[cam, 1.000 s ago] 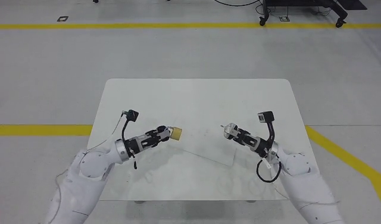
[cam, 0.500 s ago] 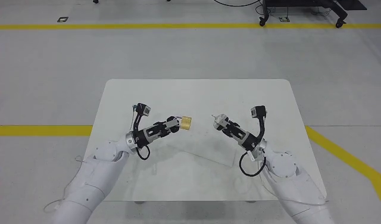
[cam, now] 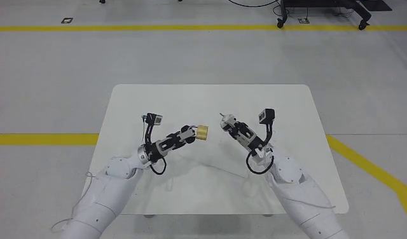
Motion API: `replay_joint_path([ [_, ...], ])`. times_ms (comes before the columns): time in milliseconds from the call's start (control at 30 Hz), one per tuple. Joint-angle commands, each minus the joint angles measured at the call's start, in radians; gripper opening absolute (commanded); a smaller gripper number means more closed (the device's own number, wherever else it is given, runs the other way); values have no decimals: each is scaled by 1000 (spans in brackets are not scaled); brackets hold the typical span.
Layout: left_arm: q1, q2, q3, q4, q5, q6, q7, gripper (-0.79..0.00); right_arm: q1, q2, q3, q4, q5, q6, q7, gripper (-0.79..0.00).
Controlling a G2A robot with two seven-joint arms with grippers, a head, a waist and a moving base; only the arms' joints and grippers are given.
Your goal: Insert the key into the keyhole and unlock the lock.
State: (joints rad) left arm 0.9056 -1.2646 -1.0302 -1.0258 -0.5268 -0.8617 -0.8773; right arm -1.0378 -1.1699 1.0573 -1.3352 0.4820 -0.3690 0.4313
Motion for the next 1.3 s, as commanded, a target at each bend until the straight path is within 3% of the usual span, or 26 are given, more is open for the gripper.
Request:
replay_joint_path([
  [0, 8, 1, -4, -2, 23, -26, 14, -785, 22, -10, -18, 16, 28, 6, 9, -785],
  [567, 1, -4, -9, 21, 115, -43, 95, -785, 66, -47, -68, 26, 42, 26, 87, -785],
  [833, -5, -6, -11, 36, 135, -49, 115, -785, 58, -53, -54, 22, 115, 41, 194, -785],
  [1267, -14, -10, -6, 60, 148, -54, 131, -785, 62, -69, -69, 5, 45, 57, 175, -785],
])
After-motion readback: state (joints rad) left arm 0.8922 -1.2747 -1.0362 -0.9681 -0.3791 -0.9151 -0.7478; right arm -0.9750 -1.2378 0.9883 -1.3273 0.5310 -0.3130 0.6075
